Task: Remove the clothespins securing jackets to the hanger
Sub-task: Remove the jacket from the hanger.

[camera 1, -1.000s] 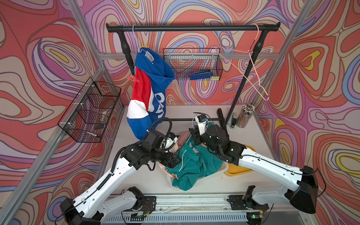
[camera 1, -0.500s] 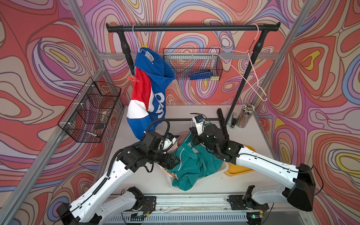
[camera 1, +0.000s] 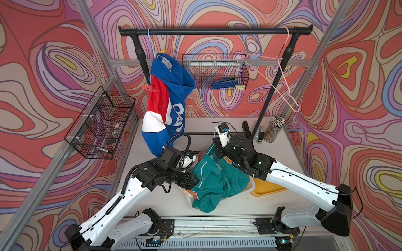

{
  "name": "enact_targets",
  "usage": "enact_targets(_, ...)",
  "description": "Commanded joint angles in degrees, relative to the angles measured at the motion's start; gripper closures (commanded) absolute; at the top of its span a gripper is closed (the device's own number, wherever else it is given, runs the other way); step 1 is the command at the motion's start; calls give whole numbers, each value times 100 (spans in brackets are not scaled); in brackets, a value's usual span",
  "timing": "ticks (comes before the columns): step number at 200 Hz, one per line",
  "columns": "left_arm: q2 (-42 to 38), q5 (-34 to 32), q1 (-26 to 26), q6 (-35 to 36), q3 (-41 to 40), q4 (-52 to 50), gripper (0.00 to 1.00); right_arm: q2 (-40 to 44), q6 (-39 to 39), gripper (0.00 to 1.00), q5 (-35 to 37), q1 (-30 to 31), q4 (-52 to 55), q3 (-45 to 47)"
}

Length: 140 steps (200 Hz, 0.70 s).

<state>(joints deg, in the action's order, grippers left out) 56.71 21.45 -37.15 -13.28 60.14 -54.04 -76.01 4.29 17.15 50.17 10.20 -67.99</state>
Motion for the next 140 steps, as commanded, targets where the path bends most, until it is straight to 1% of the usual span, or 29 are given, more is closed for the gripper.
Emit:
enact_targets(1, -28, 42, -12, 54, 187, -168, 31, 155, -148, 100, 84, -158, 15, -203)
enact_targets(12, -20, 12, -12, 62, 177, -160, 34, 189, -135, 100, 9, -253, 10, -215)
enact_targets(40, 81, 83, -12, 45, 224, -188, 54, 217, -130, 100, -31, -445, 62, -285)
enact_targets(54, 92, 154, -12, 36, 225, -157, 60, 235, -91, 100, -125, -545, 63, -278)
enact_targets(73, 123, 188, -11, 36, 185, -116, 73, 219, -61, 100, -170, -610, 63, -302)
enact_targets(86, 177, 201, -12, 19, 169, -94, 79, 194, -42, 100, -200, -616, 57, -312)
enact_targets(114, 258, 237, -8, -41, 172, 1, 100, 153, -25, 100, -260, -614, 25, -342)
enact_targets(140, 243, -11, -12, -233, 158, 91, 100, 127, -35, 100, -238, -655, 28, -343)
